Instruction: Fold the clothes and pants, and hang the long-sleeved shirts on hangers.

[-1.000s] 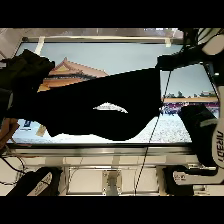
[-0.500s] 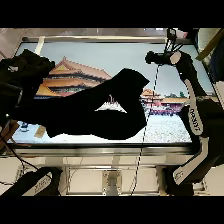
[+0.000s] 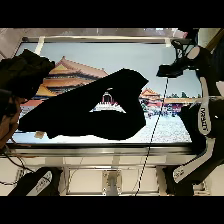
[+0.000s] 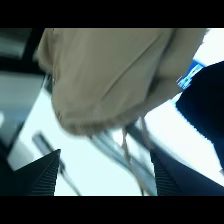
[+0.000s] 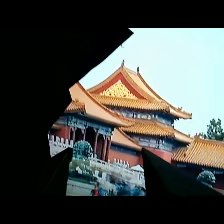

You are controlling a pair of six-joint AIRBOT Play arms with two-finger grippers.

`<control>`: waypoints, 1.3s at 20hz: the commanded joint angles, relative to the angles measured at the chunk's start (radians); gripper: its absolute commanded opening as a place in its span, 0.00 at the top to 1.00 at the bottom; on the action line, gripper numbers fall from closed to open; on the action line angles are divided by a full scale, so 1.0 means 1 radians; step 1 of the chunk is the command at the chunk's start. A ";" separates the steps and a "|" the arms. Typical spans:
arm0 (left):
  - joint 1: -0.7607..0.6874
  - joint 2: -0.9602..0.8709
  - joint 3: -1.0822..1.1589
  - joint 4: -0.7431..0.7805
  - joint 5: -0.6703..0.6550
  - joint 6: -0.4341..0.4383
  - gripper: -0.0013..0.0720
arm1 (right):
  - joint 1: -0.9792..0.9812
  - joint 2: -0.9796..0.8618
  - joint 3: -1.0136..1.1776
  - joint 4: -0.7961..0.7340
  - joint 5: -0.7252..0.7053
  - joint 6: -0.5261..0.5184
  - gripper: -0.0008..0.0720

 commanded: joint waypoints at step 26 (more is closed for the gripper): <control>0.624 -0.300 -0.377 -1.322 0.200 0.620 0.37 | -0.037 0.041 0.000 0.292 0.127 0.058 0.34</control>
